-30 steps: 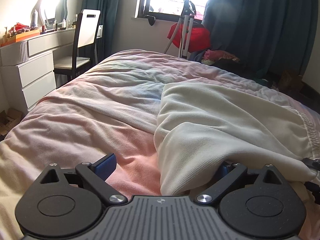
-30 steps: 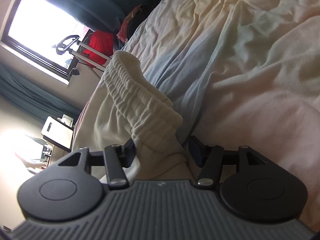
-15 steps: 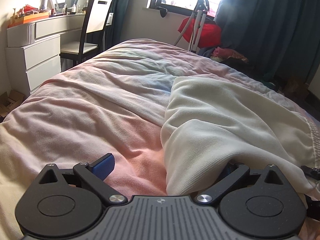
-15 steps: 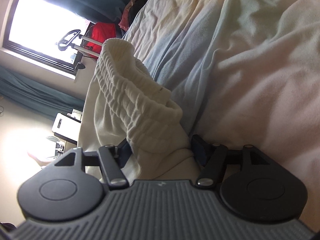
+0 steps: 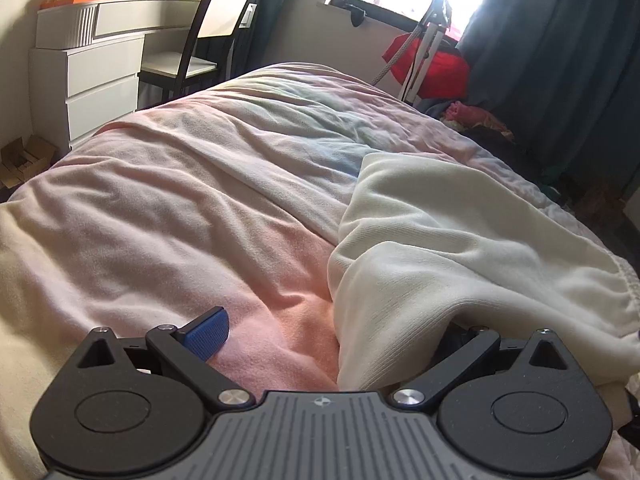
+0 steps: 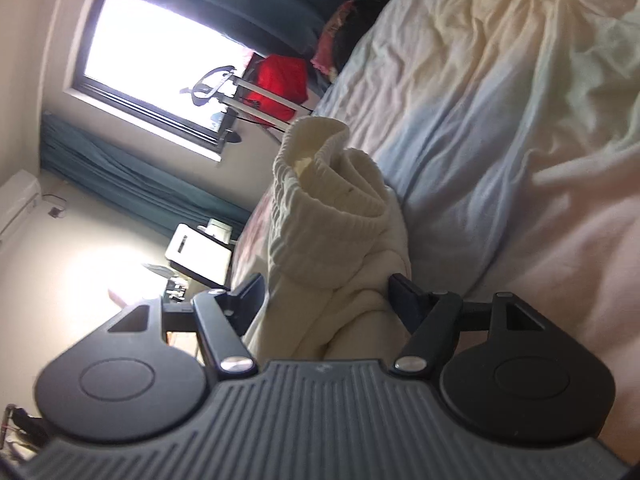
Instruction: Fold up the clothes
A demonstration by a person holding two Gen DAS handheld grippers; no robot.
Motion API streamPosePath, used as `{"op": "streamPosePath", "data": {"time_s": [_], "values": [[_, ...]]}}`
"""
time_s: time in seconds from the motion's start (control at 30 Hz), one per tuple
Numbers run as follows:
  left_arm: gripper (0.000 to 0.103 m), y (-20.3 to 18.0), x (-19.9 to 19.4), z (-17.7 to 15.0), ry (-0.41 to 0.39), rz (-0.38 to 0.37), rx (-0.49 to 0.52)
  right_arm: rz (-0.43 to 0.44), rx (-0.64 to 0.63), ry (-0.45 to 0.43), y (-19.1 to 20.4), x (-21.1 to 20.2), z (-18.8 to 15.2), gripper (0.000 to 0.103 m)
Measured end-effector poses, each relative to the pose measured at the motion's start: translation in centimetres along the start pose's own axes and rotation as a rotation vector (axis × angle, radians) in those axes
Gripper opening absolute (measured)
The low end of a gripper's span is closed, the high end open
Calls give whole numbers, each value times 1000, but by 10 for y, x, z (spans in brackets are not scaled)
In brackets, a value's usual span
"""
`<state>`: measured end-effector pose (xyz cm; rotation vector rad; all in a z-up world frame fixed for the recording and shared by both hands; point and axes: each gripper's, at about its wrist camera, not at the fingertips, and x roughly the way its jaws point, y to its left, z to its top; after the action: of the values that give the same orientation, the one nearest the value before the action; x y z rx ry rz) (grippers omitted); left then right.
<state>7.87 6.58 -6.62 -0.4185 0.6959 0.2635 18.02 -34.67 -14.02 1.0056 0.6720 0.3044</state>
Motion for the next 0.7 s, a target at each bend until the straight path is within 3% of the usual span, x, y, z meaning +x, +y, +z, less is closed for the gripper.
{"op": "streamPosePath", "data": {"time_s": [0.17,0.27,0.5,0.63,0.7], "values": [[102,0,0,0,-1,1,1,-95,-83,0,-1,15,-7,72],[102,1,-1,1,-5,-1,3,-116,-200,-24,7,24,-9,71],[102,6,-1,3,-4,-2,-25,22,-235,-43,9,28,-5,72],[102,4,-2,2,-11,2,-5,-100,-251,26,3,43,-9,71],[102,1,-4,1,-23,11,17,-101,-218,30,-2,45,-11,72]]}}
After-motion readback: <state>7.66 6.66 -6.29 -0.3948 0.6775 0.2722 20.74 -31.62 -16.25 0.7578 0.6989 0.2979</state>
